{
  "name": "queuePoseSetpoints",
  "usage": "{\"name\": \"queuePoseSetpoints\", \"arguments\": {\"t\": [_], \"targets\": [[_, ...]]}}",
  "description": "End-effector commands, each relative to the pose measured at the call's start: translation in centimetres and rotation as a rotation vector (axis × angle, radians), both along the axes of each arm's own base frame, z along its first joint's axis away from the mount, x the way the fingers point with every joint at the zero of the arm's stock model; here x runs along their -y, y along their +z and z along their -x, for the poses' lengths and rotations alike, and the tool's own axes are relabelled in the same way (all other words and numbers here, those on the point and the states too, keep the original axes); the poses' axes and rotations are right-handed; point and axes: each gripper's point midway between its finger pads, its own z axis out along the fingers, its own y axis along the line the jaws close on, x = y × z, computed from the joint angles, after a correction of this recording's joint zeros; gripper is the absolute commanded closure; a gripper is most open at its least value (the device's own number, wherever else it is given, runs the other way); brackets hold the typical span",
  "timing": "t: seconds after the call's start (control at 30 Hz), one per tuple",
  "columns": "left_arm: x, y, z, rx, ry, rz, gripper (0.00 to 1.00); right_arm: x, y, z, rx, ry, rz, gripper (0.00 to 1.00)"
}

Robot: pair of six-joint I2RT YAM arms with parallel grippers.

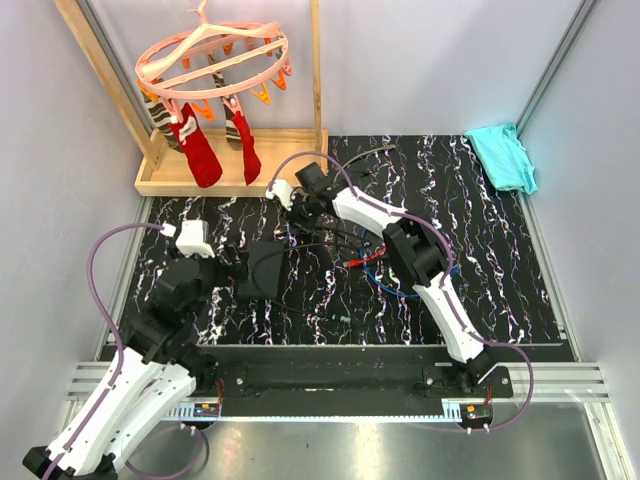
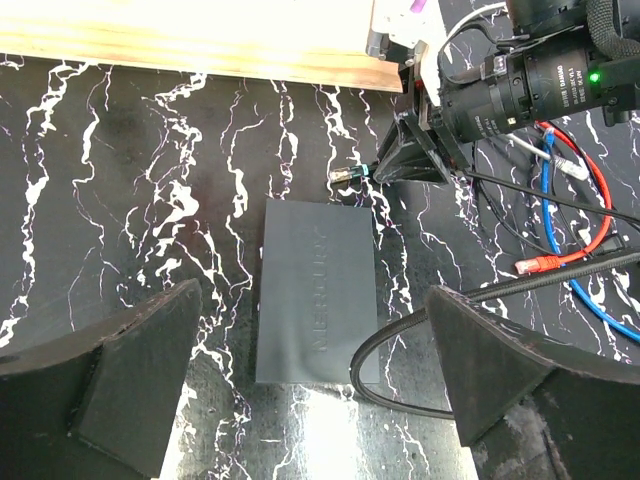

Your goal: Insert the plug into the switch port

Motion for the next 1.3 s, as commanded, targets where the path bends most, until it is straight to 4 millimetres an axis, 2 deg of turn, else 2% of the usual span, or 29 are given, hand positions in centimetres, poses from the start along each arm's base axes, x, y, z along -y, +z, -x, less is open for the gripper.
{"name": "queuePoseSetpoints", "arguments": {"t": [0.0,0.03,0.07,0.13,0.17,0.2,0.23,0.3,0.33,0.4,0.43,0.47,0.5,0.53,0.57,0.63,0.67,0.73,0.77,0.83,0.97,1.07,1.17,1.27], "targets": [[-0.3,0.6,-0.2,0.02,0.027,0.019,0.01,2.5,-2.5,2.2,-0.035,-0.013,0.152,0.71],[-0.3,0.6,-0.3,0.017,0.033,0.021,0.01,2.8,-1.8,2.1,-0.021,-0.027,0.157,0.71],[-0.2,0.5,-0.5,0.013,0.035,0.018,0.01,3.5,-2.4,2.7,-0.038,-0.034,0.177,0.78],[-0.2,0.4,-0.7,0.006,0.038,0.011,0.01,4.1,-1.5,3.2,-0.038,-0.051,0.18,0.87],[-0.1,0.2,-0.9,-0.004,0.04,0.004,0.01,4.7,-1.9,3.9,-0.054,-0.055,0.194,0.95],[-0.1,0.2,-1.1,-0.007,0.044,0.0,0.01,5.0,-1.8,4.2,-0.063,-0.065,0.198,0.99],[0.0,0.3,-1.3,-0.006,0.047,-0.005,0.01,5.2,-0.8,4.3,-0.053,-0.074,0.192,1.0],[0.0,0.3,-1.9,-0.01,0.056,-0.016,0.01,6.1,-0.8,5.3,-0.079,-0.097,0.201,1.0],[-0.2,0.4,-2.1,-0.008,0.069,-0.023,0.01,6.2,0.5,5.4,-0.068,-0.109,0.186,1.0],[-0.2,0.4,-2.7,-0.008,0.086,-0.032,0.01,6.8,0.8,6.4,-0.098,-0.141,0.18,1.0],[-0.3,0.4,-2.9,-0.007,0.096,-0.042,0.01,6.8,2.3,6.7,-0.095,-0.148,0.15,1.0],[-0.3,0.1,-3.3,-0.016,0.103,-0.052,0.01,7.2,2.0,7.8,-0.129,-0.164,0.147,1.0],[-0.4,-0.1,-3.5,-0.023,0.111,-0.059,0.01,7.0,2.5,8.1,-0.13,-0.17,0.121,1.0],[-0.4,-0.3,-3.8,-0.031,0.12,-0.066,0.01,6.9,4.0,8.7,-0.126,-0.169,0.082,1.0],[-0.5,-0.4,-4.0,-0.037,0.124,-0.07,0.01,7.5,3.3,9.8,-0.156,-0.185,0.089,1.0],[-0.5,-0.9,-4.6,-0.051,0.128,-0.084,0.01,7.3,4.5,10.5,-0.133,-0.187,0.056,1.0],[-0.7,-1.0,-4.8,-0.057,0.137,-0.089,0.01,7.9,3.6,11.6,-0.156,-0.198,0.074,1.0],[-0.7,-1.6,-5.3,-0.079,0.136,-0.095,0.01,8.1,4.1,12.2,-0.14,-0.212,0.066,1.0],[-1.0,-1.8,-5.6,-0.089,0.145,-0.094,0.01,8.5,3.2,13.3,-0.159,-0.218,0.084,1.0],[-0.7,-2.4,-5.9,-0.106,0.118,-0.09,0.01,8.9,2.8,14.2,-0.157,-0.24,0.083,1.0],[2.4,-3.2,-5.5,-0.12,-0.048,-0.039,0.01,9.6,2.0,15.2,-0.137,-0.281,0.106,1.0],[4.0,-3.0,-4.9,-0.102,-0.146,0.0,0.01,10.2,1.3,15.9,-0.128,-0.304,0.139,1.0],[4.4,-2.6,-4.2,-0.087,-0.18,0.014,0.01,10.6,1.0,16.4,-0.113,-0.318,0.167,1.0],[3.7,-2.3,-3.7,-0.079,-0.155,0.014,0.01,10.9,0.7,16.7,-0.113,-0.327,0.191,0.91]]}}
